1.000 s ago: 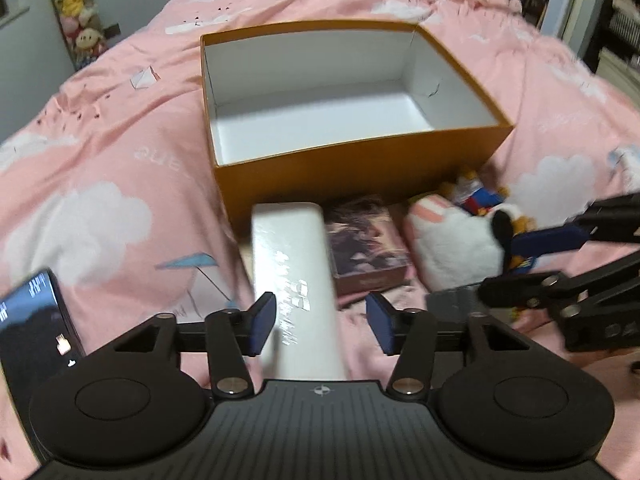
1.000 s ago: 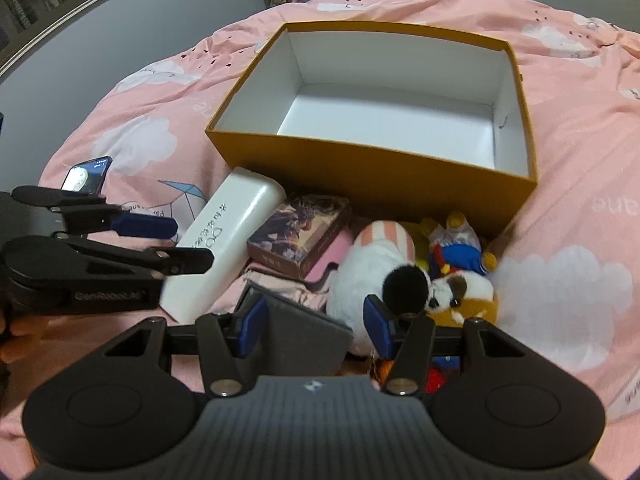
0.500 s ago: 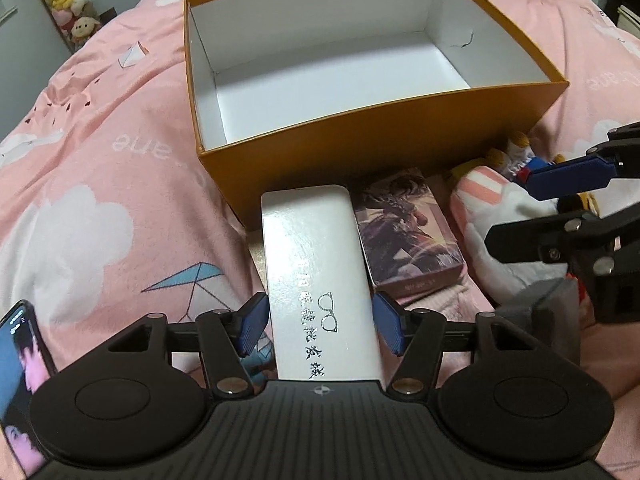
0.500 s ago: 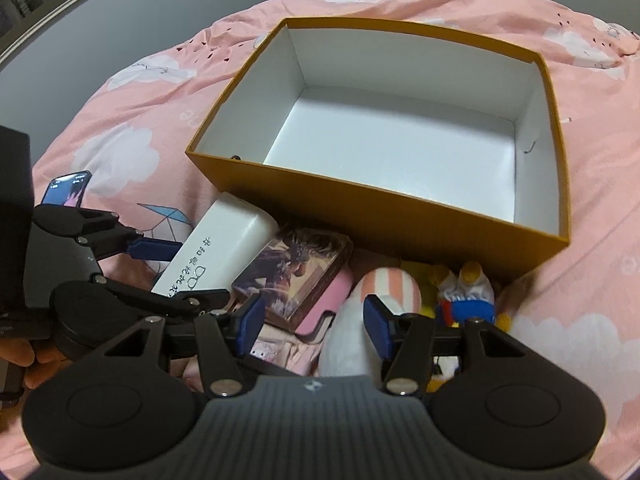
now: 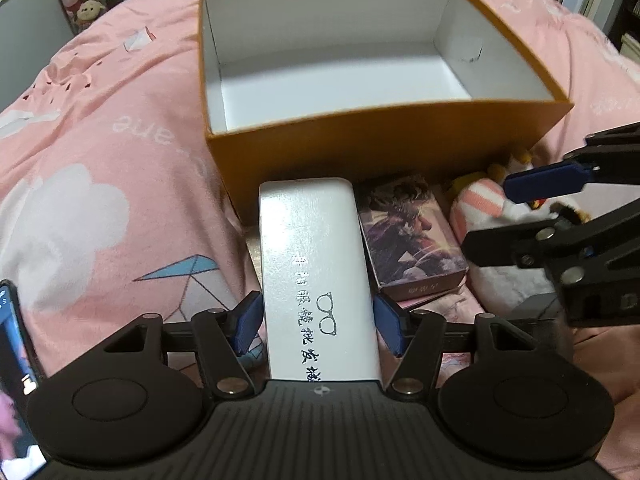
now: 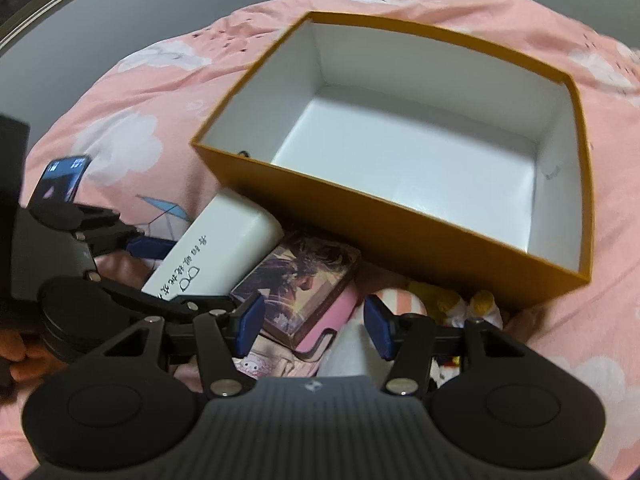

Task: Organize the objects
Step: 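Grasp the white glasses case with the left gripper and lift it, then grasp the small gold box with the right gripper while the left gripper carries the white case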

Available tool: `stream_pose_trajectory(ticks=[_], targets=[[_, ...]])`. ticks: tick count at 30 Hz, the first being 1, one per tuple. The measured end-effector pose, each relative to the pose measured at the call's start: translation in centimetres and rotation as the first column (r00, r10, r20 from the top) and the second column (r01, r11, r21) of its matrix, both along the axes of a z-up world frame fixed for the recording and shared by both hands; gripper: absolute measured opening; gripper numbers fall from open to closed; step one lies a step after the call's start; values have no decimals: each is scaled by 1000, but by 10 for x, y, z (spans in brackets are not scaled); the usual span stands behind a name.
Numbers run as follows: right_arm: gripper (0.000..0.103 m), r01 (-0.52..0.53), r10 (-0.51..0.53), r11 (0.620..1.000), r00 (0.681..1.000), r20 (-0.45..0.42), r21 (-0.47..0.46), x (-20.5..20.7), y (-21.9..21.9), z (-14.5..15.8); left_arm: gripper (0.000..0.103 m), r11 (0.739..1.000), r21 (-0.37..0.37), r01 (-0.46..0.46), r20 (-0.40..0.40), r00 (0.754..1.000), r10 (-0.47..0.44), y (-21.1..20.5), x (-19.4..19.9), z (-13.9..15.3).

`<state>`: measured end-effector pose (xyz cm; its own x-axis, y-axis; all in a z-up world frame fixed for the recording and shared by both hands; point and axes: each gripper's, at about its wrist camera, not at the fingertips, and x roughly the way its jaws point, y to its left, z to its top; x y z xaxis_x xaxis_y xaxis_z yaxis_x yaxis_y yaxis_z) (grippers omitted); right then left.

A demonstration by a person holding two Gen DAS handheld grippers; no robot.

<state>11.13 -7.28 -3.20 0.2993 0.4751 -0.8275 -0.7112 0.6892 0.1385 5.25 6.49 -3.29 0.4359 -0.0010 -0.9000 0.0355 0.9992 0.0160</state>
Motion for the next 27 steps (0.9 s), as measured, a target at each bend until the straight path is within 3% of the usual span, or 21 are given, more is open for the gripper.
stream_pose_trajectory(ticks=[4, 7, 13, 17, 21, 27], targets=[[56, -78, 78, 997, 997, 26, -5, -1, 7, 5, 69, 999, -38, 8, 33, 999, -7, 8, -5, 16], [48, -150, 150, 989, 987, 49, -8, -2, 16, 7, 69, 997, -72, -2, 57, 998, 6, 19, -8, 28], [39, -324, 325, 946, 943, 74, -16, -8, 47, 7, 68, 997, -73, -22, 102, 994, 30, 38, -10, 54], [39, -459, 463, 886, 879, 112, -65, -16, 70, 3, 68, 997, -73, -39, 106, 993, 47, 51, -5, 61], [39, -563, 585, 809, 796, 153, -168, -22, 92, -10, 68, 995, -80, -67, 110, 991, 76, 62, -5, 58], [39, -639, 699, 710, 692, 181, -297, -37, 111, -35, 68, 990, -98, -104, 112, 987, 114, 73, -6, 52]])
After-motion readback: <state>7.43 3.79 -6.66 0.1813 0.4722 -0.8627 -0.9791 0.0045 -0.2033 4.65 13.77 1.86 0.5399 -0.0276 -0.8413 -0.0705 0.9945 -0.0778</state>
